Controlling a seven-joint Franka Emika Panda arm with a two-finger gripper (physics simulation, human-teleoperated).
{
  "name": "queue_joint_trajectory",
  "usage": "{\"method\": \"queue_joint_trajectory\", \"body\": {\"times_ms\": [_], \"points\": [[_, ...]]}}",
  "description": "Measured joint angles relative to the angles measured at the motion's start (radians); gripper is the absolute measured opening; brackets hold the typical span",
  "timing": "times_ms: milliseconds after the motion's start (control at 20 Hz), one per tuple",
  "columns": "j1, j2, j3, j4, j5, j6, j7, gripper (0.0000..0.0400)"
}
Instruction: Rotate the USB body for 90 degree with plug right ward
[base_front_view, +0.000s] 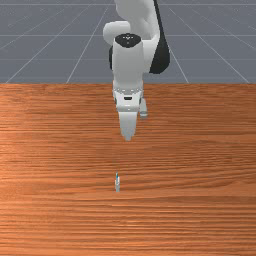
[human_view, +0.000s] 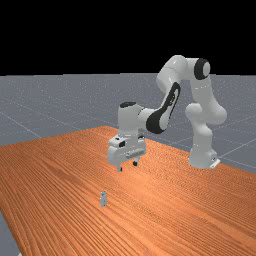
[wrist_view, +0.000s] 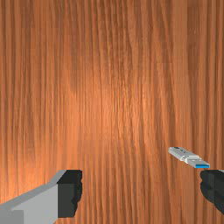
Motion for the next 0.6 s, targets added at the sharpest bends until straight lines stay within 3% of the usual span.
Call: {"method": "queue_joint_trajectory", "body": {"times_ms": [50,100,200,300,500,600], "points": [[0.000,0.000,0.000,0.000,0.000,0.000,0.000,0.0243],[0.000,0.000,0.000,0.000,0.000,0.000,0.000,0.0148],[0.000,0.000,0.000,0.000,0.000,0.000,0.000,0.0054],[0.001,-0.012,-0.001,-0.020,0.001,0.008,0.009,0.0020],[-0.004,-0.054,0.003,-0.085,-0.001,0.030,-0.022,0.0003],[0.019,-0.091,-0.017,-0.143,-0.055,0.048,0.049,0.0001]]}}
